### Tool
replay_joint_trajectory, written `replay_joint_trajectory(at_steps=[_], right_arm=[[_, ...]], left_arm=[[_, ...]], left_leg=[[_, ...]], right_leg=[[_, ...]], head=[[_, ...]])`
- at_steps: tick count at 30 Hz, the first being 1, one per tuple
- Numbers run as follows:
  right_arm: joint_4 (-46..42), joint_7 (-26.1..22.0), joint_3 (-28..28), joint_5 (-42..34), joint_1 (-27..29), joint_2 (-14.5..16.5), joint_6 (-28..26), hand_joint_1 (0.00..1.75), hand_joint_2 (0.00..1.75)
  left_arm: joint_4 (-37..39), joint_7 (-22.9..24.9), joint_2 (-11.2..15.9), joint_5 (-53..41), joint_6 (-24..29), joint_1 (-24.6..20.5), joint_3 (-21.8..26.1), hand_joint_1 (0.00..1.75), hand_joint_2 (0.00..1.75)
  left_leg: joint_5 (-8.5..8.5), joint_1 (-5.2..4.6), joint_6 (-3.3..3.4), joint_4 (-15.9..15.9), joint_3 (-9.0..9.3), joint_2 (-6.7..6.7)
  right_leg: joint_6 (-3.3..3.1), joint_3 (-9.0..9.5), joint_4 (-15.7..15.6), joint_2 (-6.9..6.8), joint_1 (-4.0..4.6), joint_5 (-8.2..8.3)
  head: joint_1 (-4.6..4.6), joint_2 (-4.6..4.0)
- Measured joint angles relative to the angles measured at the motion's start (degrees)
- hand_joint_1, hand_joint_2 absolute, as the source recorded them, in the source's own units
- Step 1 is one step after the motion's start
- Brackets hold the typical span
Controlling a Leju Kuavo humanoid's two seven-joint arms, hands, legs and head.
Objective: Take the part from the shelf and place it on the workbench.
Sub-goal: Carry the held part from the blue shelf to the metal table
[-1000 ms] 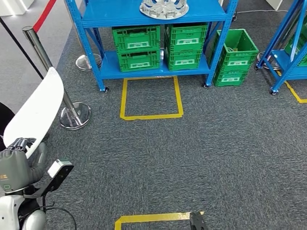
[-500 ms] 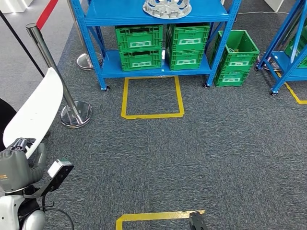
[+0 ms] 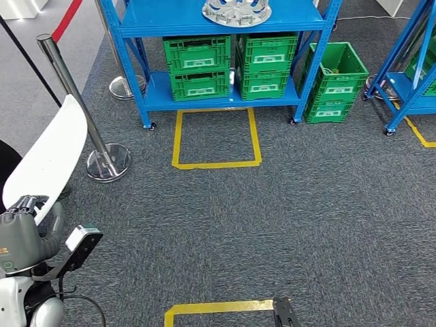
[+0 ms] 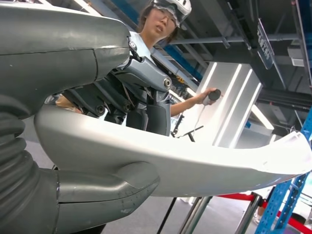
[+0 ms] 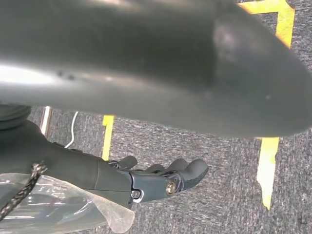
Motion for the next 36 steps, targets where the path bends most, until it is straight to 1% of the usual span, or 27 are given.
replay_joint_trajectory(at_steps=[10,11,14,16,17,18,19,20,21,22,23,24,25,26,27,28,29,30,31,32,33,34,35,36], right_arm=[[-0.03,0.00,-0.05,0.61,-0.01,0.00,-0.74,0.00,0.00],[-0.04,0.00,-0.05,0.65,0.00,0.01,-0.75,0.00,0.00],[-0.05,0.02,-0.05,0.79,-0.03,0.02,-1.03,0.00,0.00],[-0.09,0.03,-0.05,0.96,-0.08,0.04,-1.38,0.00,0.00],[-0.11,0.04,-0.05,1.08,-0.10,0.05,-1.52,0.00,0.00],[-0.14,0.05,-0.05,1.21,-0.14,0.07,-1.63,0.00,0.00],[-0.16,0.09,-0.05,1.34,-0.17,0.07,-1.71,0.00,0.00],[-0.17,0.13,-0.05,1.44,-0.19,0.07,-1.75,0.00,0.00],[-0.17,0.17,-0.05,1.50,-0.20,0.07,-1.77,0.00,0.00],[-0.17,0.24,-0.05,1.53,-0.17,0.07,-1.77,0.00,0.00],[-0.17,0.29,-0.05,1.55,-0.12,0.06,-1.77,0.00,0.00],[-0.17,0.33,-0.05,1.56,-0.09,0.05,-1.77,0.00,0.00],[-0.17,0.35,-0.05,1.56,-0.07,0.05,-1.77,0.00,0.00],[-0.17,0.35,-0.05,1.56,-0.07,0.04,-1.77,0.00,0.00],[-0.17,0.35,-0.05,1.56,-0.10,0.05,-1.75,0.00,0.00],[-0.17,0.35,-0.05,1.55,-0.11,0.08,-1.73,0.00,0.00],[-0.16,0.37,-0.05,1.55,-0.10,0.09,-1.72,0.00,0.00],[-0.16,0.38,-0.05,1.56,-0.06,0.10,-1.70,0.00,0.00],[-0.16,0.40,-0.06,1.57,-0.01,0.10,-1.70,0.00,0.00],[-0.15,0.42,-0.06,1.58,0.00,0.10,-1.70,0.00,0.00],[-0.16,0.41,-0.06,1.61,0.00,0.11,-1.68,0.00,0.00],[-0.16,0.39,-0.07,1.63,-0.02,0.13,-1.65,0.00,0.00],[-0.16,0.37,-0.07,1.66,-0.01,0.13,-1.62,0.00,0.00],[-0.16,0.36,-0.07,1.67,0.07,0.13,-1.60,0.00,0.00]], left_arm=[[0.00,0.00,0.00,0.09,0.00,0.00,0.04,1.69,1.75],[0.00,0.00,0.01,0.10,0.00,0.00,0.05,1.69,1.75],[0.00,-0.01,0.07,0.11,-0.01,0.00,0.16,1.69,1.75],[0.00,-0.01,0.14,0.11,-0.02,-0.01,0.31,1.69,1.75],[-0.01,0.00,0.16,0.11,-0.02,-0.01,0.37,1.69,1.75],[-0.01,0.00,0.19,0.11,-0.02,-0.04,0.42,1.69,1.75],[-0.02,0.00,0.20,0.11,-0.02,-0.08,0.44,1.69,1.75],[-0.02,0.00,0.20,0.11,-0.03,-0.09,0.44,1.69,1.75],[-0.01,0.00,0.19,0.11,-0.03,-0.09,0.45,1.69,1.75],[-0.01,0.00,0.19,0.11,-0.04,-0.05,0.45,1.69,1.75],[0.01,0.00,0.17,0.11,-0.04,0.02,0.46,1.69,1.75],[0.01,0.00,0.16,0.11,-0.04,0.07,0.45,1.69,1.75],[0.02,0.00,0.15,0.11,-0.04,0.09,0.45,1.69,1.75],[0.02,0.00,0.14,0.11,-0.04,0.10,0.44,1.69,1.75],[0.02,0.00,0.13,0.10,-0.04,0.07,0.44,1.69,1.75],[0.02,0.00,0.14,0.10,-0.04,-0.01,0.46,1.69,1.75],[0.02,0.00,0.13,0.09,-0.04,-0.11,0.47,1.69,1.75],[0.02,0.00,0.12,0.07,-0.03,-0.15,0.49,1.69,1.75],[0.02,0.00,0.11,0.06,-0.03,-0.14,0.51,1.69,1.75],[0.02,0.00,0.11,0.05,-0.02,-0.06,0.54,1.69,1.75],[0.02,0.00,0.13,0.04,-0.02,0.02,0.62,1.69,1.75],[0.02,0.00,0.15,0.04,-0.02,0.04,0.73,1.69,1.75],[0.03,0.00,0.17,0.05,-0.02,0.04,0.83,1.69,1.75],[0.04,0.00,0.17,0.05,-0.02,0.04,0.90,1.69,1.75]], left_leg=[[0.00,0.01,0.00,0.00,-0.03,0.00],[-0.02,-0.05,0.04,0.11,-0.06,0.00],[-0.07,-0.21,0.39,0.50,-0.26,-0.01],[0.12,-0.21,0.74,0.27,-0.38,-0.05],[0.43,-0.08,0.99,-0.16,-0.27,-0.08],[0.79,0.09,1.31,-0.64,-0.19,-0.16],[1.13,0.28,1.58,-1.09,-0.13,-0.27],[1.37,0.43,1.74,-1.30,-0.17,-0.41],[1.49,0.46,1.79,-1.33,-0.37,-0.61],[1.57,0.47,1.72,-1.28,-0.59,-0.87],[1.66,0.50,1.60,-1.21,-0.75,-1.19],[1.73,0.57,1.46,-1.10,-0.89,-1.60],[1.74,0.69,1.26,-0.92,-1.00,-2.07],[1.66,0.83,1.01,-0.63,-1.10,-2.57],[1.54,0.88,0.63,-0.28,-1.29,-3.06],[1.45,0.90,0.22,0.22,-1.61,-3.55],[1.45,0.91,-0.19,0.61,-1.98,-4.04],[1.59,0.95,-0.60,0.84,-2.35,-4.55],[1.78,1.05,-0.92,1.00,-2.64,-5.09],[1.79,1.16,-1.23,1.06,-2.82,-5.28],[1.39,1.17,-1.52,1.57,-3.11,-4.76],[0.33,1.14,-1.77,3.11,-3.80,-3.78],[-1.32,1.11,-1.98,5.82,-4.96,-2.55],[-3.30,1.07,-2.15,9.59,-6.58,-1.49]], right_leg=[[0.00,-0.01,0.00,0.00,-0.01,0.00],[0.07,0.00,-0.04,0.00,-0.06,0.06],[0.43,-0.06,-0.12,-0.03,-0.23,0.31],[0.69,-0.02,-0.24,-0.15,-0.23,0.45],[0.85,-0.14,-0.19,-0.17,-0.22,0.29],[1.02,-0.48,0.38,-0.17,-0.19,-0.36],[1.18,-1.28,2.07,-0.11,-0.17,-1.68],[1.32,-2.65,5.05,-0.04,-0.23,-3.60],[1.48,-4.29,8.96,-0.02,-0.31,-5.72],[1.63,-5.88,12.80,-0.02,-0.41,-7.41],[1.77,-6.82,15.29,-0.02,-0.52,-8.17],[1.90,-6.76,15.65,0.00,-0.63,-7.82],[1.99,-5.50,13.59,0.13,-0.76,-6.40],[2.11,-3.37,9.83,0.63,-0.97,-4.46],[2.25,-1.21,6.00,1.91,-1.18,-3.28],[2.20,0.55,2.96,3.08,-1.37,-2.56],[2.07,1.54,1.35,3.99,-1.46,-2.49],[1.77,1.80,1.07,4.42,-1.40,-2.87],[1.33,1.82,1.15,3.92,-1.31,-2.78],[0.93,1.76,1.22,3.29,-1.28,-2.68],[0.50,1.75,1.21,2.69,-1.29,-2.59],[0.11,1.75,1.14,1.99,-1.29,-2.51],[-0.22,1.74,1.06,1.25,-1.27,-2.48],[-0.43,1.69,1.06,0.51,-1.12,-2.50]], head=[[0.01,0.00],[0.01,0.00],[-0.03,0.00],[-0.03,0.00],[-0.02,0.00],[0.00,0.00],[0.04,0.00],[0.05,0.00],[0.07,0.00],[0.07,0.00],[0.04,0.00],[0.05,0.00],[0.05,0.00],[0.06,0.00],[0.08,0.00],[0.05,0.00],[0.01,0.00],[-0.03,0.00],[-0.07,0.00],[-0.08,0.00],[-0.18,0.00],[-0.35,0.00],[-0.52,0.00],[-0.69,0.00]])
